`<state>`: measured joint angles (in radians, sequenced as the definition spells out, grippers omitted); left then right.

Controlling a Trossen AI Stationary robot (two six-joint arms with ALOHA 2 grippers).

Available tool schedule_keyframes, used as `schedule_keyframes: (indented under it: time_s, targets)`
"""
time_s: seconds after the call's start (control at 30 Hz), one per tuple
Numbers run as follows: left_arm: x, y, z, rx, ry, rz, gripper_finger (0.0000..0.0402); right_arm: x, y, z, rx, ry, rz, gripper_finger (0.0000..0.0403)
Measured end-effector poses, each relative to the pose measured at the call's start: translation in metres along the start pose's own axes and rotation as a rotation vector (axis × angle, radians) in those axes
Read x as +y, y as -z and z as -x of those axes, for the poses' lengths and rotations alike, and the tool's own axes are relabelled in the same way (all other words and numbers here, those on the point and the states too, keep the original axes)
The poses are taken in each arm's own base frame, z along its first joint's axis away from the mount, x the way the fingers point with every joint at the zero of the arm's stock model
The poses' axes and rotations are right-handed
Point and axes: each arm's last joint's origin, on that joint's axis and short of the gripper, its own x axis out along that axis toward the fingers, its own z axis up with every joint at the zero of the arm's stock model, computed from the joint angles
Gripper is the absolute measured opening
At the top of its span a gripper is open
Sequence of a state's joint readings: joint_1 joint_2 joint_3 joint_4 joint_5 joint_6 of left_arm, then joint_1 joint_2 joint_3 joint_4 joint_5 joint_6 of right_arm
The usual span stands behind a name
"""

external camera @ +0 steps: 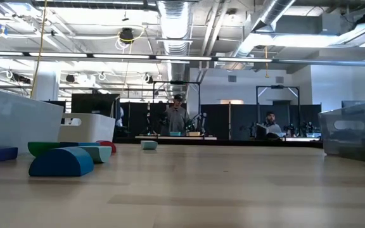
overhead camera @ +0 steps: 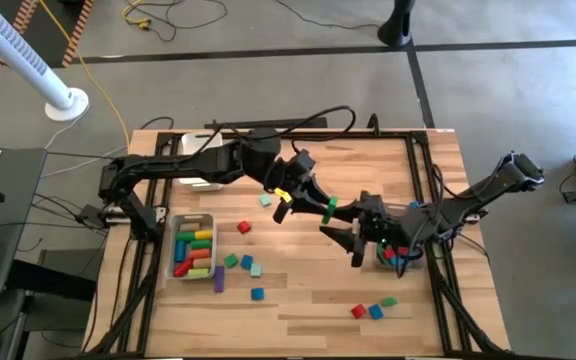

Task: Sort blocks by size
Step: Put the dark green rectangular block into the black bin

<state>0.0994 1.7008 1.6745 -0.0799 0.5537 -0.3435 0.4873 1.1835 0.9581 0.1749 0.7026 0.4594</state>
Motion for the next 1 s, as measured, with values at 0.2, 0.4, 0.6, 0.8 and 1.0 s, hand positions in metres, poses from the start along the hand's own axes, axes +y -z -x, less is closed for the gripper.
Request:
schedule_keyframes:
  time_s: [0.2, 0.4, 0.6, 0.8, 1.0]
  targets:
    - [-0.0024, -0.0004, -0.0015, -0.016, 0.006, -0.013, 0.0115, 0.0012, -0.0045, -0.0008, -0.029, -0.028, -0.008, 0.0269]
    - [-0.0058, 0.0012, -0.0045, -0.026, 0.003, -0.029, 0.0115, -0.0015, -0.0061, -0.0030, -0.037, -0.017, -0.033, 0.0228]
    - [-0.0067, 0.0025, -0.0058, -0.028, -0.026, -0.046, 0.0115, -0.0045, -0.0070, -0.0052, -0.038, -0.004, -0.034, 0.0160]
    - [-0.0063, 0.0032, -0.0058, -0.022, -0.033, -0.045, 0.0116, -0.0053, -0.0065, -0.0057, -0.033, 0.001, -0.034, 0.0160]
    - [-0.0050, 0.0059, -0.0063, -0.002, -0.042, -0.029, 0.0138, -0.0063, -0.0021, -0.0050, 0.004, 0.013, -0.049, 0.0160]
